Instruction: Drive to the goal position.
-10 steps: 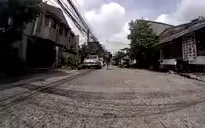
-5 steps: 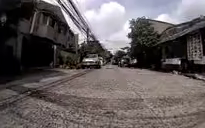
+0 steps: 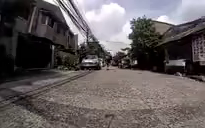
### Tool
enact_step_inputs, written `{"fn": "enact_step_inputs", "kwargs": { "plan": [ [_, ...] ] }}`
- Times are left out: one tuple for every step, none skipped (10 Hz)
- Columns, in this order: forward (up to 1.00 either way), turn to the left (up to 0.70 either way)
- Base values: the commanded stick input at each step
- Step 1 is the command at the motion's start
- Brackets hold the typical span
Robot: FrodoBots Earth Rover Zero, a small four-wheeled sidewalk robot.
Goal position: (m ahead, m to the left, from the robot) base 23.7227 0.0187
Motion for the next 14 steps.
{"fn": "enact_step_inputs", "kwargs": {
  "plan": [
    [0.7, 0.0],
    [0.7, 0.0],
    [0.7, 0.0],
    [0.7, 0.0],
    [0.7, 0.0],
    [0.7, 0.0],
    [0.7, 0.0],
    [0.7, 0.0],
    [0.7, 0.0],
    [0.7, 0.0],
    [0.7, 0.0],
    [0.7, 0.0],
    [0.7, 0.0],
    [0.7, 0.0]
  ]
}}
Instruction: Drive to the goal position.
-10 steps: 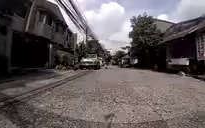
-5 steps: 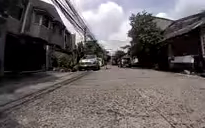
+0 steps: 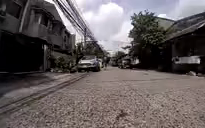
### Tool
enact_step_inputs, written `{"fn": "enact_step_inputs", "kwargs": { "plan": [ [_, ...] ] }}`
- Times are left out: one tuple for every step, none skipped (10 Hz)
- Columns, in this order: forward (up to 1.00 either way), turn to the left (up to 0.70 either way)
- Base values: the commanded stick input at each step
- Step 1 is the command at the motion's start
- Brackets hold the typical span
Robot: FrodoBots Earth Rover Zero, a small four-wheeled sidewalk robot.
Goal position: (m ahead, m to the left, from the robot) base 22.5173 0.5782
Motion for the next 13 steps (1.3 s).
{"fn": "enact_step_inputs", "kwargs": {
  "plan": [
    [0.7, 0.0],
    [0.7, 0.0],
    [0.7, 0.0],
    [0.7, 0.0],
    [0.7, 0.0],
    [0.7, 0.0],
    [0.7, 0.0],
    [0.7, 0.0],
    [0.7, 0.0],
    [0.7, 0.0],
    [0.7, 0.0],
    [0.7, 0.0],
    [0.7, 0.0]
  ]
}}
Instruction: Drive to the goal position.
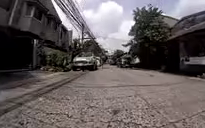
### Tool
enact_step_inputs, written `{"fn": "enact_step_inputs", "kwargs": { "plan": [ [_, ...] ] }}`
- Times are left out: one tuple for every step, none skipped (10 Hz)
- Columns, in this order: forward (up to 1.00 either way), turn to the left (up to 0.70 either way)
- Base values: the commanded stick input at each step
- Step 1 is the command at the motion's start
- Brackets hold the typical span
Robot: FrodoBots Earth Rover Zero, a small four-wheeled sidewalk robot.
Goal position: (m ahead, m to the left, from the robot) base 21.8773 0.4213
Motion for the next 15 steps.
{"fn": "enact_step_inputs", "kwargs": {
  "plan": [
    [0.7, 0.0],
    [0.7, 0.0],
    [0.7, 0.0],
    [0.7, 0.0],
    [0.7, 0.0],
    [0.7, 0.0],
    [0.7, 0.0],
    [0.7, 0.0],
    [0.7, 0.0],
    [0.7, 0.0],
    [0.7, 0.0],
    [0.7, 0.0],
    [0.7, 0.0],
    [0.7, 0.0],
    [0.7, 0.0]
  ]
}}
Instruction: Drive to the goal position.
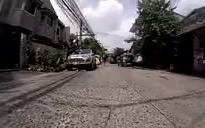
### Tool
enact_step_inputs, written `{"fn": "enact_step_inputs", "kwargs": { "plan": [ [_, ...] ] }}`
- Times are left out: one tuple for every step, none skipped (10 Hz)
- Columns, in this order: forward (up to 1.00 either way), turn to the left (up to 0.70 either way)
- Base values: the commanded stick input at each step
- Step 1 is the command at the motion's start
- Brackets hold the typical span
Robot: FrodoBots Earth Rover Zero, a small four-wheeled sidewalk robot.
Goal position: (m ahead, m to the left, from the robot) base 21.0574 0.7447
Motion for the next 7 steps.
{"fn": "enact_step_inputs", "kwargs": {
  "plan": [
    [0.7, 0.0],
    [0.7, 0.0],
    [0.7, 0.0],
    [0.7, 0.0],
    [0.7, 0.0],
    [0.7, 0.0],
    [0.7, 0.0]
  ]
}}
